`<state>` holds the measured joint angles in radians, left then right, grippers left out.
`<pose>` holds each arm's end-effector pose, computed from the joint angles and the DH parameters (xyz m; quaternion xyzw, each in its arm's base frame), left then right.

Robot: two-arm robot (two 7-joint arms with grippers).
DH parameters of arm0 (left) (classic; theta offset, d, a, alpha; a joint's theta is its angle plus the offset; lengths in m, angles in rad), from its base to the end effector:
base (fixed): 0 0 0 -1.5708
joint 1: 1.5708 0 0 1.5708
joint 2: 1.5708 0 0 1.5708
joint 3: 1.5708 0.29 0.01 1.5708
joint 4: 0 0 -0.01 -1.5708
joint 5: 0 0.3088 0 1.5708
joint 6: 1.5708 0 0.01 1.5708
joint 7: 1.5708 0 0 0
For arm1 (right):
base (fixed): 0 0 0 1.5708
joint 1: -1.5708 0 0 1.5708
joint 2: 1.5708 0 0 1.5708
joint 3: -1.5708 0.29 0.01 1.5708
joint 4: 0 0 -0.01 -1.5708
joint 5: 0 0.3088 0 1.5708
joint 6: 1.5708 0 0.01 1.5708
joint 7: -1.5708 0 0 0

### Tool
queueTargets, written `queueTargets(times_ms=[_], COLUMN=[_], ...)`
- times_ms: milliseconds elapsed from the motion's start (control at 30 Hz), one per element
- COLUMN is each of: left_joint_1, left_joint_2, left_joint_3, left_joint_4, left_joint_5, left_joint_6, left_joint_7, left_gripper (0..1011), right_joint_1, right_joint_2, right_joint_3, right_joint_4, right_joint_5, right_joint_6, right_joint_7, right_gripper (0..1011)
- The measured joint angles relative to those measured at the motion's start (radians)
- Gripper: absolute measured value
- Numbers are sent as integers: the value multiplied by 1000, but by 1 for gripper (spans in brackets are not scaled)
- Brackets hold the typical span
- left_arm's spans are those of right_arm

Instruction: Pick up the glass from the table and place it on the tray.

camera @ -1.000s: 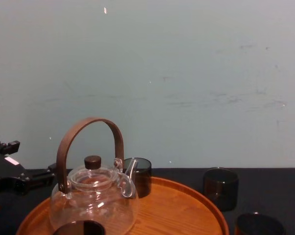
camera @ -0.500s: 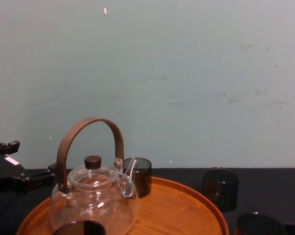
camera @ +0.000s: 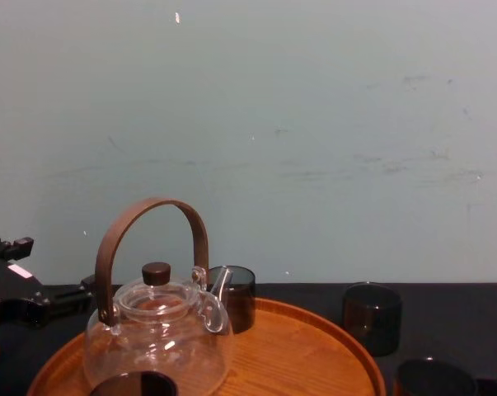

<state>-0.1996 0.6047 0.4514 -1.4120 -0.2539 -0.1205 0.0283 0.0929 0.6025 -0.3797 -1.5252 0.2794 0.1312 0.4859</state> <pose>0.3581 0.0827 -0.3022 0.1415 -0.1325 0.5799 0.7913 0.3336 -0.0785 -0.2996 -0.2150 0.0097 -0.3772 0.9008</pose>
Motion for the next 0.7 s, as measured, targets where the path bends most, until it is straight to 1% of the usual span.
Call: queueTargets(times_ms=[200, 333, 700], left_joint_1=[0, 0, 0], left_joint_2=[0, 0, 0], left_joint_3=[0, 0, 0], left_joint_4=[0, 0, 0], left_joint_5=[0, 0, 0], left_joint_6=[0, 0, 0], left_joint_7=[0, 0, 0], left_gripper=[1001, 1001, 1001], right_joint_1=[13, 22, 66], right_joint_2=[-12, -17, -35], right_joint_3=[4, 3, -21], right_joint_4=[17, 26, 66], right_joint_5=[12, 15, 16], right_joint_6=[20, 24, 30], right_joint_7=[8, 13, 34], right_gripper=[1002, 1002, 1002])
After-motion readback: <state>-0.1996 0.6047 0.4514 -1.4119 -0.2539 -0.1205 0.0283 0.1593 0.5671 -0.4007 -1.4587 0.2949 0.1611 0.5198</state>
